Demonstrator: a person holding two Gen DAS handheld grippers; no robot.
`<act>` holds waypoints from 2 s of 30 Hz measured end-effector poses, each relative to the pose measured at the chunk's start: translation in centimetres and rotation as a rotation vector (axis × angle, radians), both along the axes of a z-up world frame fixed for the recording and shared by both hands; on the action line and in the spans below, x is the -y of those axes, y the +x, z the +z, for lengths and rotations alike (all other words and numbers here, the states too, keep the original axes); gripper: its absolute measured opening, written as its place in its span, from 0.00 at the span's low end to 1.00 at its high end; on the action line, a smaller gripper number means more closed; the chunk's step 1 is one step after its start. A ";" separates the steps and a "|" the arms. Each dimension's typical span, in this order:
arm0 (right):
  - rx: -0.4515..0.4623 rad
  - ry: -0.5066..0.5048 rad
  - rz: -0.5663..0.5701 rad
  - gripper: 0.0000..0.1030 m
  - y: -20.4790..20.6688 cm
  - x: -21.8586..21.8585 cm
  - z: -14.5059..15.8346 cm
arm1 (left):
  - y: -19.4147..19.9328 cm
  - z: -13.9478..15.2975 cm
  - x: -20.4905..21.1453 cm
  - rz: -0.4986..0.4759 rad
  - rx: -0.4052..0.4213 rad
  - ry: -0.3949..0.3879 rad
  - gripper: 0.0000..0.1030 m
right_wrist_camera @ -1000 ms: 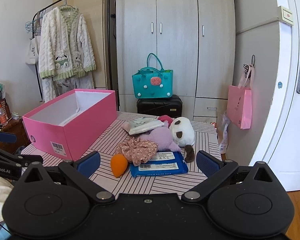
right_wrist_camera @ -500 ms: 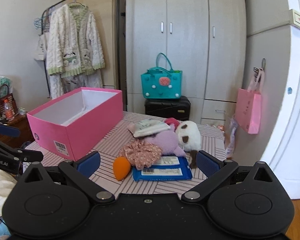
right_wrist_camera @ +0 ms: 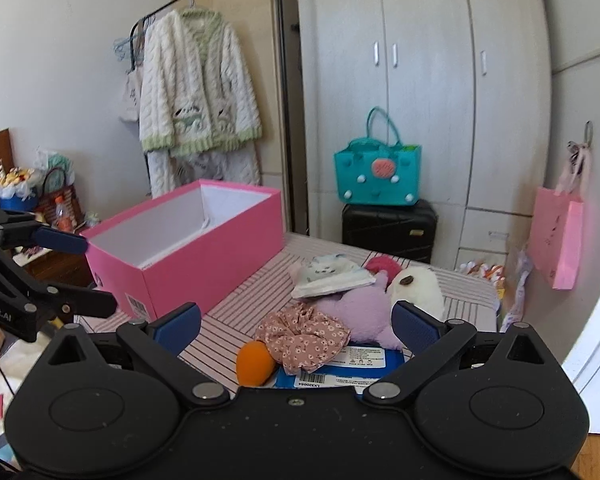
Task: Organize soft objects
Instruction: 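Lower left tool onto orange sponge while right tool reaches the pink floral scrunchie, then close right tool on the scrunchie while left tool grips the orange sponge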
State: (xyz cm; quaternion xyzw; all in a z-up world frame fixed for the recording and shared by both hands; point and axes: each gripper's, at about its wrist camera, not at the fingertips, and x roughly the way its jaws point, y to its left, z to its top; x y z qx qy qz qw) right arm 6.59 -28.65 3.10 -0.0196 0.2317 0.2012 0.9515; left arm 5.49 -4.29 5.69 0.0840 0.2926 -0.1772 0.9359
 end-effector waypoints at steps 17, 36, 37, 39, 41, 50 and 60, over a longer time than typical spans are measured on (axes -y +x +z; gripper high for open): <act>-0.190 0.054 0.085 0.95 8.3 2.2 -3.3 | 5.3 -7.0 6.6 -0.088 -0.094 -0.012 0.93; -0.343 0.050 0.151 0.95 13.1 -0.5 -7.4 | 9.3 -11.7 6.9 0.006 -0.266 -0.035 0.53; -0.355 0.045 0.149 0.95 13.3 -0.8 -7.6 | 9.3 -11.8 6.7 0.008 -0.275 -0.051 0.47; -0.373 0.038 0.144 0.95 13.7 -1.3 -7.9 | 9.3 -11.6 6.5 0.010 -0.265 -0.066 0.37; -0.391 0.035 0.138 0.95 14.0 -1.7 -8.2 | 9.3 -11.6 6.4 -0.007 -0.259 -0.087 0.36; -0.392 -0.019 0.106 0.88 14.6 -3.7 -8.9 | 9.6 -11.9 5.6 -0.018 -0.270 -0.132 0.34; -0.421 0.007 0.092 0.19 14.9 -2.3 -8.8 | 9.7 -11.9 4.8 -0.064 -0.306 -0.154 0.33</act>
